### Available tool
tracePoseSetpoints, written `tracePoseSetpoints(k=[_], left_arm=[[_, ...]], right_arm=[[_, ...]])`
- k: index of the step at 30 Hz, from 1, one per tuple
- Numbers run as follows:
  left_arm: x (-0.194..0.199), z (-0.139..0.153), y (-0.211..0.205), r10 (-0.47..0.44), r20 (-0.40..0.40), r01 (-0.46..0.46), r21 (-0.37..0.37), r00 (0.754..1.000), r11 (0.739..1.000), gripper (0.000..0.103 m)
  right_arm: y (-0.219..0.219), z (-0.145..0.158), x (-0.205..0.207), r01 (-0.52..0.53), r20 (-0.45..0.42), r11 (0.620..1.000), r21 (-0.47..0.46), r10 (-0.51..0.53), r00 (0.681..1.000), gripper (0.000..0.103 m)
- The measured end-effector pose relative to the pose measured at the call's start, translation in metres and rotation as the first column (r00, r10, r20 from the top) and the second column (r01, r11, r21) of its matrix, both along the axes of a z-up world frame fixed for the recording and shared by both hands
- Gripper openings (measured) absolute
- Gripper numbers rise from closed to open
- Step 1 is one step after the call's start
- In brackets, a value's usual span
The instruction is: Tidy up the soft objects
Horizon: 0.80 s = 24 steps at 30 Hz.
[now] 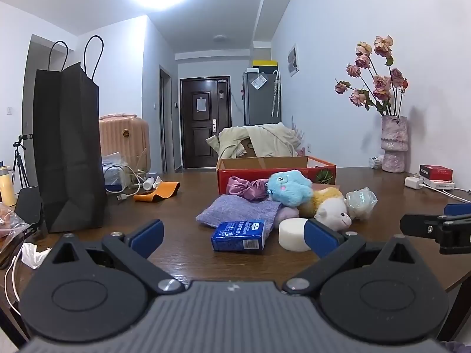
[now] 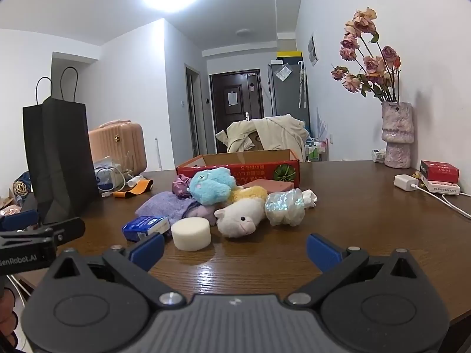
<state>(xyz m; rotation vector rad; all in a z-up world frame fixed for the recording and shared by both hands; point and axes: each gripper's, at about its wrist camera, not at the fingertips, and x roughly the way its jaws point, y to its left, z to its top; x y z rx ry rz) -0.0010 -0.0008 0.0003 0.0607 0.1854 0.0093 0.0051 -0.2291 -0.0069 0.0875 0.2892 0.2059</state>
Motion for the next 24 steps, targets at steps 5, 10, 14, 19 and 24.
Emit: tracePoseSetpoints(k=[5, 10, 14, 19, 24], left_arm=[[0.003, -0.001, -0.002, -0.014, -0.033, 0.013, -0.010, 0.999, 1.000, 0.103], [0.009, 0.000, -0.005, -0.016, -0.032, 0.016, -0.011, 0.999, 1.000, 0.103], [0.004, 0.000, 0.000, -0.023, -0.015, 0.023, -0.015, 1.000, 1.000, 0.103], [0.002, -0.001, 0.001, -0.023, -0.007, 0.023, -0.014, 1.000, 1.000, 0.103], [0.002, 0.000, 0.001, -0.026, -0.008, 0.025, -0.014, 1.000, 1.000, 0.103]], right_arm=[[-0.001, -0.002, 0.004, 0.010, -0.036, 1.000, 0.003, -0.010, 0.999, 0.103], [0.001, -0.006, -0.001, 0.009, -0.023, 1.000, 0.000, -0.009, 1.000, 0.103], [0.000, -0.005, 0.003, 0.012, -0.033, 1.000, 0.000, -0.012, 0.999, 0.103], [-0.001, -0.004, 0.003, 0.014, -0.034, 1.000, 0.002, -0.014, 0.999, 0.103], [-0.003, -0.006, 0.003, 0.019, -0.045, 1.000, 0.010, -0.018, 0.999, 0.103]])
